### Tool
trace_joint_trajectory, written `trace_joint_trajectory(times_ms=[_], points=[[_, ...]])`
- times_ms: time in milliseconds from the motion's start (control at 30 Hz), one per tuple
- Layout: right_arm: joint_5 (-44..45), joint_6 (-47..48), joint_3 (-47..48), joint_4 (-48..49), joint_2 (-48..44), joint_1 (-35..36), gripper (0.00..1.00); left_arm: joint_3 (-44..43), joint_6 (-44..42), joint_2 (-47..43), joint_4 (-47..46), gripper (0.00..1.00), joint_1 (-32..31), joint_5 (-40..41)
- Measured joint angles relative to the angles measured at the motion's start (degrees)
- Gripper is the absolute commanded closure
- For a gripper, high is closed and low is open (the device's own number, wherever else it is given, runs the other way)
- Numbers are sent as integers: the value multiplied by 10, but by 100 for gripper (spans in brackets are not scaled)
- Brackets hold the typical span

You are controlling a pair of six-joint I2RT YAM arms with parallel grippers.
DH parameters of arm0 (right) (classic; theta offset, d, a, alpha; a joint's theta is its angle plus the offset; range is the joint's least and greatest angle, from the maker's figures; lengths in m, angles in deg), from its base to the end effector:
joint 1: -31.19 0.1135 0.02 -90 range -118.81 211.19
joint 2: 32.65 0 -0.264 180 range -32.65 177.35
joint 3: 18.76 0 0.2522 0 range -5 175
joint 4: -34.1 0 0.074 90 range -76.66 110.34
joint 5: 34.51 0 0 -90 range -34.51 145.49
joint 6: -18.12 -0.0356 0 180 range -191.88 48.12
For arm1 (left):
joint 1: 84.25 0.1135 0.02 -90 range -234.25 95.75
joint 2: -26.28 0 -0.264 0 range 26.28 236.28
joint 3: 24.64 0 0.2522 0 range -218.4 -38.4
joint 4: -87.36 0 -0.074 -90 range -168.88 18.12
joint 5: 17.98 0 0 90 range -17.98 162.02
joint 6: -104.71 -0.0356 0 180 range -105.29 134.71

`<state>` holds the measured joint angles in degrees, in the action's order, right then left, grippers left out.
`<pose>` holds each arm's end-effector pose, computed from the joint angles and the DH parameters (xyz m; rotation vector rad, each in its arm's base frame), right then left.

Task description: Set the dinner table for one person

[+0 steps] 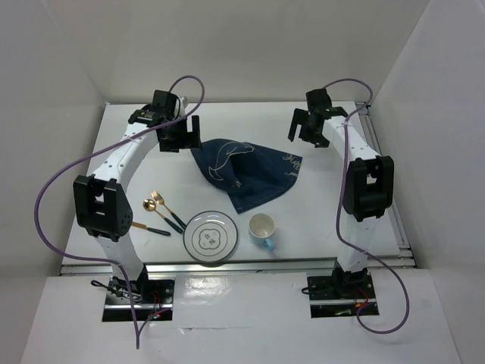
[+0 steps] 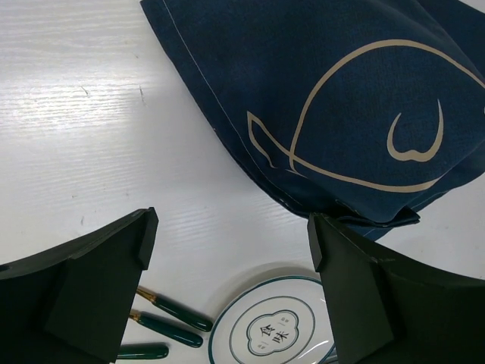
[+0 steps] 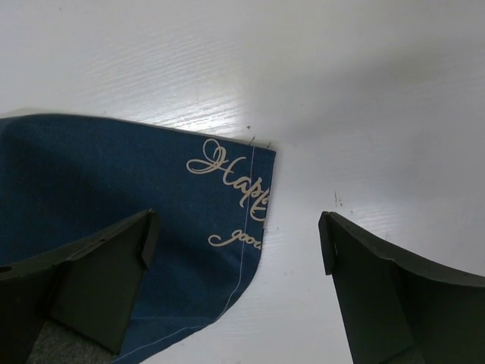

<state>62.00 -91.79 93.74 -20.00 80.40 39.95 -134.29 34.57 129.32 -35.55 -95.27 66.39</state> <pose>0.4343 0.0628 0.2648 0.2898 2.4999 0.0599 0.3917 -0.0798 0.3153 -0.1474 2.4749 -0.3546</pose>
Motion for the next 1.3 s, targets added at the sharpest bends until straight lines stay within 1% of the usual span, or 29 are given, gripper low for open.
trace_joint_trajectory(times_ms=[233,367,433,567,633,700,900,1000,1067,1133,1300], points=[[-2,-13,-1,0,0,-3,0,0,1,0,1,0,0,0],[-41,-17,-34,24,-6,-25,0,0,6,7,1,0,0,5],[-65,-17,-52,33,-7,-38,5,-7,14,19,6,0,0,9],[-99,-15,-58,41,0,-53,5,-48,30,72,14,0,2,19],[-117,-10,-23,28,23,-53,5,-78,42,108,18,0,5,16],[-137,2,11,36,55,-53,5,-107,54,147,20,0,10,14],[-177,29,18,44,92,-56,8,-202,96,259,43,0,33,13],[-183,41,31,44,113,-57,13,-250,106,301,54,0,43,14],[-184,49,42,44,127,-58,19,-285,108,325,60,0,49,24],[-183,53,52,43,141,-58,23,-292,107,343,61,0,52,26],[-177,64,57,43,163,-58,23,-291,106,367,64,0,49,28]])
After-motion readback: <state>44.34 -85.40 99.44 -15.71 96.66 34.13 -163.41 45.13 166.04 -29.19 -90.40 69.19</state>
